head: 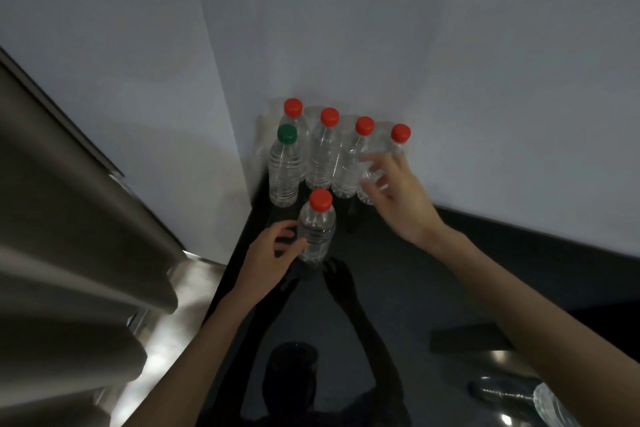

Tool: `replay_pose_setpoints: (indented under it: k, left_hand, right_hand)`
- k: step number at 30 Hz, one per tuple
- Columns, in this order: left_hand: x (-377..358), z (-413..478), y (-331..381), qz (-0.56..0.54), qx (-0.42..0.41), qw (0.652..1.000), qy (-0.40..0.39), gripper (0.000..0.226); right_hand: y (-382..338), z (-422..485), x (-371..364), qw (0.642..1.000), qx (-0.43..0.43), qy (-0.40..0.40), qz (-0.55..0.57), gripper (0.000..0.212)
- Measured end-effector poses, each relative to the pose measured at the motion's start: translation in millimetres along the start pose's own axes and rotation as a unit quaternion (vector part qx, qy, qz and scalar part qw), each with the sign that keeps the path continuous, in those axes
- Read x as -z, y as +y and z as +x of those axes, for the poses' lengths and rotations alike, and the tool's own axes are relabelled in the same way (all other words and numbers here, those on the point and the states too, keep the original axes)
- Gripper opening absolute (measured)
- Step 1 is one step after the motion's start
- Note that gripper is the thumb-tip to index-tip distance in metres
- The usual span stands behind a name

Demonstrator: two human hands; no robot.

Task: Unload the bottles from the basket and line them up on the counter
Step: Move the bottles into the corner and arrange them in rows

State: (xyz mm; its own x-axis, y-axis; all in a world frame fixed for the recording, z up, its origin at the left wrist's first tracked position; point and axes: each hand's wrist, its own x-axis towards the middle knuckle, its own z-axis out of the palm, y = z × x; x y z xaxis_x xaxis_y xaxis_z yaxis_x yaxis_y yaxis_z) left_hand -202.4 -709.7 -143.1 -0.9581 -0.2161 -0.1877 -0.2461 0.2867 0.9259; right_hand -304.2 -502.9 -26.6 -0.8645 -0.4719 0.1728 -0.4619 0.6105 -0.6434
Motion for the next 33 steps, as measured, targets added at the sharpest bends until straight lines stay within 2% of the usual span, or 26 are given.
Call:
replay_pose_setpoints:
  k: [3, 5, 7, 11, 15, 19, 23, 33]
  left_hand:
    - [-6, -3, -12, -0.123, 0.158, 0.979, -0.029, 0.047]
    - [-12, -5, -15, -0.216, 0.250, 0.942, -0.053, 0.053]
    - [-19, -6, -17, -0.294, 0.290, 0.908, -0.075, 0.056]
    - [-32, 6, -10, -0.395, 0.305, 0.864, -0.063, 0.059]
    - [-50, 24, 9, -0.396, 0.310, 0.859, -0.100, 0.054]
    - [-77, 40, 29, -0.365, 0.326, 0.858, -0.151, 0.060]
    - [-102, 57, 42, -0.410, 0.317, 0.841, -0.155, 0.056]
    - [-123, 95, 37, -0.510, 0.310, 0.798, -0.087, 0.035]
  right_hand:
    - [-30, -9, -22, 0.989, 0.083, -0.110, -0.061, 0.040]
    - [-34, -6, -36, 0.976, 0.117, -0.123, -0.135, 0.041]
    - [-31, -3, -46, 0.974, 0.119, -0.102, -0.160, 0.033]
    - [-23, -2, -43, 0.984, 0.083, -0.079, -0.133, 0.030]
    - [-11, -11, -31, 0.992, 0.042, -0.080, -0.091, 0.028]
    - [16, -7, -15, 0.998, -0.021, -0.040, -0.045, 0.021]
    - [39, 7, 1, 0.997, -0.072, -0.016, -0.020, 0.021]
    - [58, 40, 7, 0.998, -0.040, -0.010, -0.042, 0.024]
